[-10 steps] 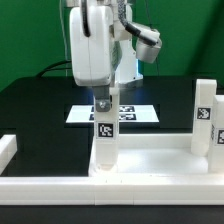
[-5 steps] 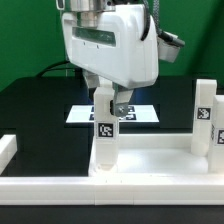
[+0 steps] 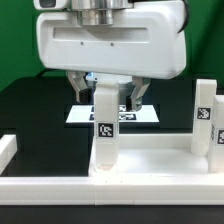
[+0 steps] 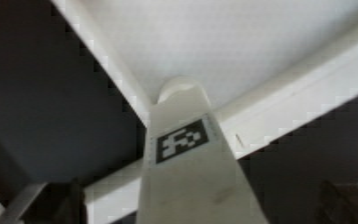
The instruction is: Assemble desk
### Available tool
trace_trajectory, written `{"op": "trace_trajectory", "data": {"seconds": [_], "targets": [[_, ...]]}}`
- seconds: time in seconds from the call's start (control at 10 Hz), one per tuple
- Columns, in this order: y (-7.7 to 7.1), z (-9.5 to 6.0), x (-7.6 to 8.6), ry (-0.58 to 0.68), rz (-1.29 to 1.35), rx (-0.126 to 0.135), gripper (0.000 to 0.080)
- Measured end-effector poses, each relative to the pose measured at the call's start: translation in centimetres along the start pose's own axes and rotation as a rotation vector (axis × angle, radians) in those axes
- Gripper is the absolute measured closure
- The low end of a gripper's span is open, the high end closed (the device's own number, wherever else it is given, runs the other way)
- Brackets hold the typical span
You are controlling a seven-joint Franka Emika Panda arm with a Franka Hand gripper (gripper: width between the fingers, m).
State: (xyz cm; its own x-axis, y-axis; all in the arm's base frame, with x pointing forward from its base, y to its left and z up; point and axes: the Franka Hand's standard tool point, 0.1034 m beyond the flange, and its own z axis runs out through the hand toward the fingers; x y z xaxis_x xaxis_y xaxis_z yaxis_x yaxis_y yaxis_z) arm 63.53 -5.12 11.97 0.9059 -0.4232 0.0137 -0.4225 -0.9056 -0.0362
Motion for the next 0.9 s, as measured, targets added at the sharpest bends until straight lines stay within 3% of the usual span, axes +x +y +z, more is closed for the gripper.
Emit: {"op": "trace_trajectory", "data": {"seconds": [0.3,0.5,0.8,0.9], "targets": [[0.07,0.09,0.01,-0.001,-0.022,0.0,0.0155],[0.09,0.13,-0.01,-0.001,0.021,-0.001,0.0495],[0.07,0.16,0.05,0.001,0.203,0.0,0.0511],[0.16,0.22,0.24,0.032,0.426,0.008,0.0511]]}}
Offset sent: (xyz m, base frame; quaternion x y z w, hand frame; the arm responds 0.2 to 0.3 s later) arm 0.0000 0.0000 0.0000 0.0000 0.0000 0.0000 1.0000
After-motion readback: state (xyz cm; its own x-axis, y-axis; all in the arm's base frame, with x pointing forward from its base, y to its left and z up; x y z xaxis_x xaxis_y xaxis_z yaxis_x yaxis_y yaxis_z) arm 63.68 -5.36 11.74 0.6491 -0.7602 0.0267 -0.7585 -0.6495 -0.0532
